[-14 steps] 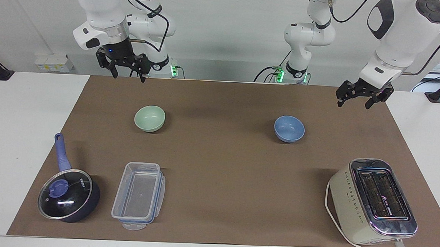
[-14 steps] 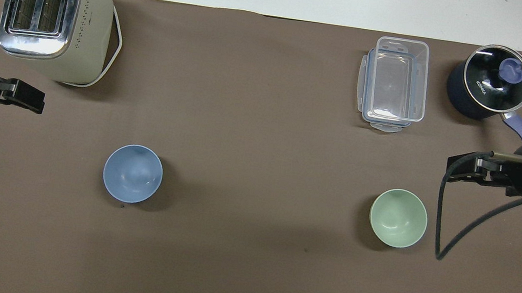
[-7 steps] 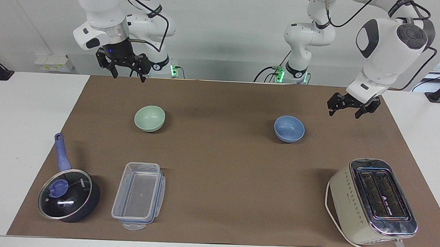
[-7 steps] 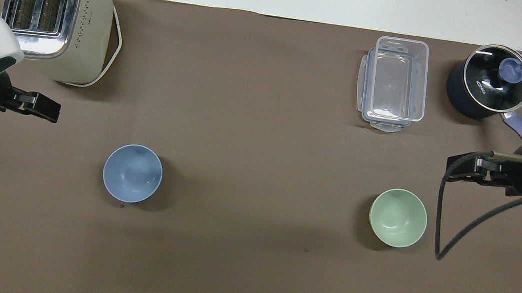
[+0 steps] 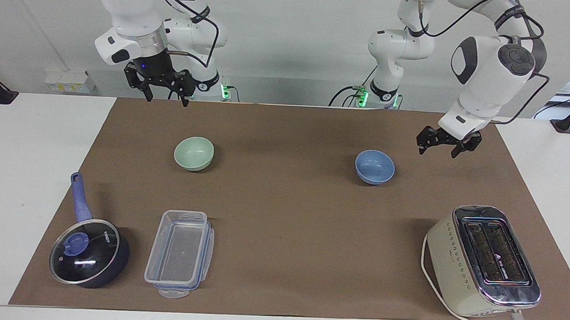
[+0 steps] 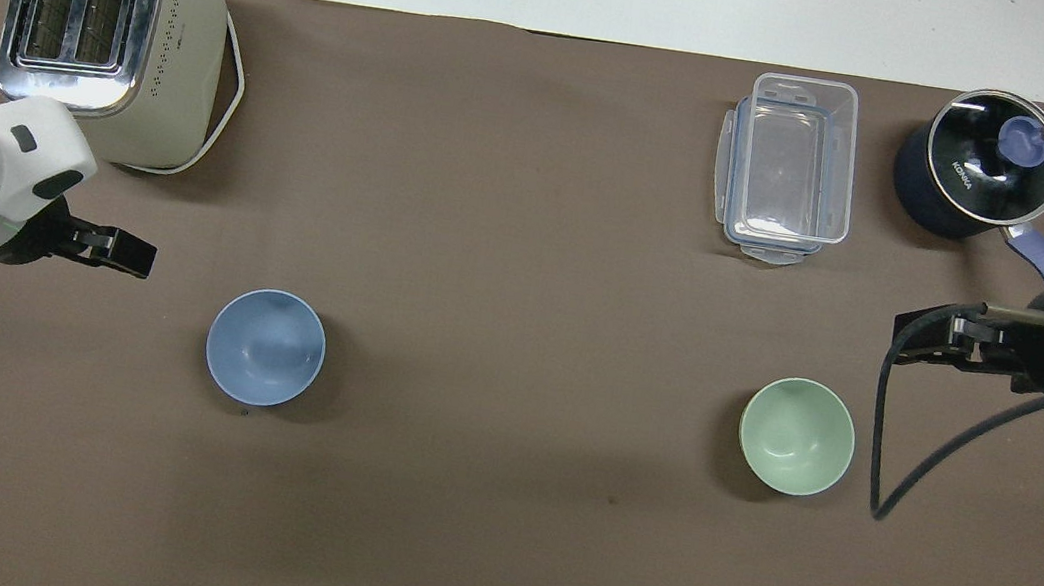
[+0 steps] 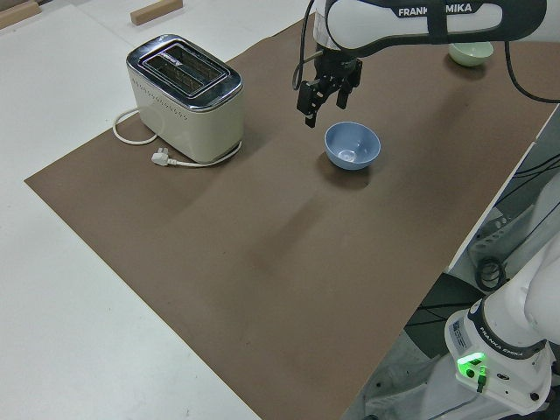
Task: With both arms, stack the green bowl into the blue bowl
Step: 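Reach the left gripper down to the rim of the blue bowl, then close the left gripper on the blue bowl rim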
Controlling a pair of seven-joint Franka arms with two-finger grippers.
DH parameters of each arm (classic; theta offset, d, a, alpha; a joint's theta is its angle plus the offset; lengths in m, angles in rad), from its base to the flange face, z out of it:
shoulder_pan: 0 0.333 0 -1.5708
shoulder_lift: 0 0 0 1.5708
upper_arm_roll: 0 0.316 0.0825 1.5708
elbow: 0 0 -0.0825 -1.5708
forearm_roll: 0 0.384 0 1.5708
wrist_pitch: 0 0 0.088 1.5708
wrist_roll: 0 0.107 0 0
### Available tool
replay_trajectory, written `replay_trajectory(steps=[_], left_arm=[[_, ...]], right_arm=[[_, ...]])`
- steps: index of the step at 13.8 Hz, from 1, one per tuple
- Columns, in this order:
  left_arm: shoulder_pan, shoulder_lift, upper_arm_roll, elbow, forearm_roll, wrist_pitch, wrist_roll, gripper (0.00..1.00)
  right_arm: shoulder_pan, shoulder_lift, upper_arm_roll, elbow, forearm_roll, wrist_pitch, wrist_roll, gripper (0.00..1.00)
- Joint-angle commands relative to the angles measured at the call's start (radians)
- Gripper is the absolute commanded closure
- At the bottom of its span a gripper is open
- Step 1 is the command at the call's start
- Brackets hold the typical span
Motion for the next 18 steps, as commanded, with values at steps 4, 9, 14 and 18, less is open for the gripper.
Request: replay_trajectory(steps=[4,9,14,18], left_arm=[[-0.063,-0.040,0.012,-0.183,-0.023,0.154,-0.023,0.00],[-0.085,-0.041,0.012,-0.277,-0.051,0.257,-0.092,0.00],[-0.097,-0.006,0.012,-0.318,-0.135,0.358,-0.094,0.00],[-0.103,0.000,0.012,-0.326,-0.137,0.355,-0.095,0.28]], right_arm=[[-0.017,-0.015,0.006,-0.023,0.008,0.024,-0.029,0.00],[-0.017,-0.015,0.006,-0.023,0.009,0.022,-0.029,0.00],[-0.017,-0.015,0.006,-0.023,0.009,0.022,-0.029,0.00],[-0.017,-0.015,0.006,-0.023,0.009,0.021,-0.029,0.00]])
